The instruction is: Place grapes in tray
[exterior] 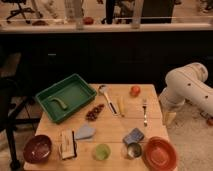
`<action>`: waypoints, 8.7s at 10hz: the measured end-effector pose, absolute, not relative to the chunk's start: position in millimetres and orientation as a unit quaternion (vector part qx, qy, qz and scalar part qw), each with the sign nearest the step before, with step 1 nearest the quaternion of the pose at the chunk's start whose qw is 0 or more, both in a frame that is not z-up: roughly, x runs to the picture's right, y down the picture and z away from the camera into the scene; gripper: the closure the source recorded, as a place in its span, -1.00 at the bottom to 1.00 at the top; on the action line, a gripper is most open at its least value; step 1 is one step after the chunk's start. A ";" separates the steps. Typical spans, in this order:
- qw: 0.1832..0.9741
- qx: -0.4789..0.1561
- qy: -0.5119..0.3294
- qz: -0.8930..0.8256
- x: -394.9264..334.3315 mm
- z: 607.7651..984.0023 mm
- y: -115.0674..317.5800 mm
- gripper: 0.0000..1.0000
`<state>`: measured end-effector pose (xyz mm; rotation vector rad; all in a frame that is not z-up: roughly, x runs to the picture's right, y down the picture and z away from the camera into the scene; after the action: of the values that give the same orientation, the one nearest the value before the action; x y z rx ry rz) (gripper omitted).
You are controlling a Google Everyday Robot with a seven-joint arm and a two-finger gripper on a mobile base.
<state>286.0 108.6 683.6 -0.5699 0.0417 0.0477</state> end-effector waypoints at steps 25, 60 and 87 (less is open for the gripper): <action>0.960 -0.279 0.018 0.020 284.7 683.8 108.0 -0.60; 0.921 -0.200 -0.334 -0.032 0.4 836.2 62.2 -0.60; 0.880 -0.289 -0.373 -0.046 -48.6 898.1 125.4 0.92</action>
<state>-48.6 125.4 898.1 -0.6029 -0.7772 -0.0956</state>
